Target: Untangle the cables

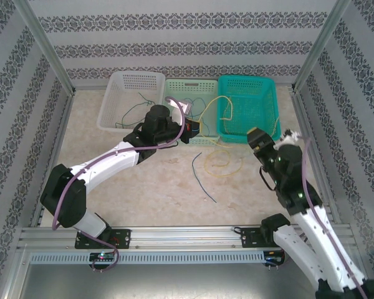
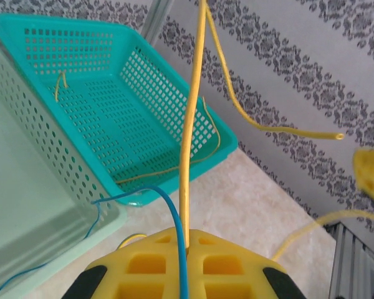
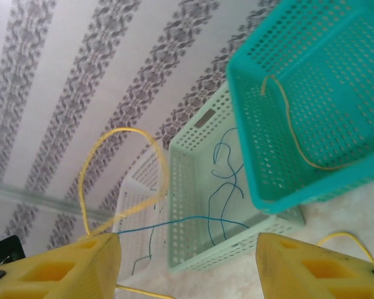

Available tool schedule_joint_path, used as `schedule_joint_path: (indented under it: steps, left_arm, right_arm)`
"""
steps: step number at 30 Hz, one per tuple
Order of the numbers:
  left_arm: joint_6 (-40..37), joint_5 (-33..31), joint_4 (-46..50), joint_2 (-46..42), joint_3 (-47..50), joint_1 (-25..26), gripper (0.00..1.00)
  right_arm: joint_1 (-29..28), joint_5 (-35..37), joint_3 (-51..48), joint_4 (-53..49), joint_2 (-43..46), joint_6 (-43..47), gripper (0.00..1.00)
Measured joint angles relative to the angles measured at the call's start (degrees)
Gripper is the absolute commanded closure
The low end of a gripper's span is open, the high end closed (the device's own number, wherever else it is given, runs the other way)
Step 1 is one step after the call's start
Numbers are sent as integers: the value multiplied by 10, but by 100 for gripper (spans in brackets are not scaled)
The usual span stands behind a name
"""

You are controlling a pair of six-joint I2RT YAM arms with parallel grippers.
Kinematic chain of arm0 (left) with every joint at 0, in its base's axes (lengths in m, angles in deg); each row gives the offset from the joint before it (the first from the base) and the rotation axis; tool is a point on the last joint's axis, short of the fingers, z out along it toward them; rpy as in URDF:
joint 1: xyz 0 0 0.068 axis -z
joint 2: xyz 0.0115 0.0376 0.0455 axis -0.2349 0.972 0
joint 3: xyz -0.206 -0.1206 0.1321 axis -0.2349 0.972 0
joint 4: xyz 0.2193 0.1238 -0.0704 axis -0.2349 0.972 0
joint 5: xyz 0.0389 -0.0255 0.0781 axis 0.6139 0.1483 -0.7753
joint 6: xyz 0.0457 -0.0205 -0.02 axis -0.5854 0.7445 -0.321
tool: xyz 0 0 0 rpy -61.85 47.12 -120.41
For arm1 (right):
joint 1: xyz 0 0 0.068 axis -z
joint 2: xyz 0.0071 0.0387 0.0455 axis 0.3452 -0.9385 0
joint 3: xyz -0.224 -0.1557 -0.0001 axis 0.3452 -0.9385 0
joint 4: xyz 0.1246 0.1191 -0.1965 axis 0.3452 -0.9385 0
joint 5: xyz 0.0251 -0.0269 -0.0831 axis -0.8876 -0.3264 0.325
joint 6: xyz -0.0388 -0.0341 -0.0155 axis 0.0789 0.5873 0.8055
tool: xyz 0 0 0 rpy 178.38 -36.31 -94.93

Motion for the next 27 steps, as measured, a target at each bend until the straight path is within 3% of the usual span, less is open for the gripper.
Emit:
schedule_joint_path:
  steps: [3,9,23,24,27]
  left_arm:
    - [-23,8,26,0,-5,4,100]
    - [-55,14,48,-6,-7,7,100]
    - [-63,23,48,-9,-7,7,100]
    - [-63,23,47,-9,-7,7,100]
    - [-63,23,46,-9,-7,7,100]
  right_arm:
    - [8,-48,69,0,-89,61,39]
    - [47,-139,125,2,-179,106,45]
    - [78,-250,109,23,-257,103,52]
    - [78,-256,109,26,-261,102,53]
    - [78,-265,108,31,-272,101,71]
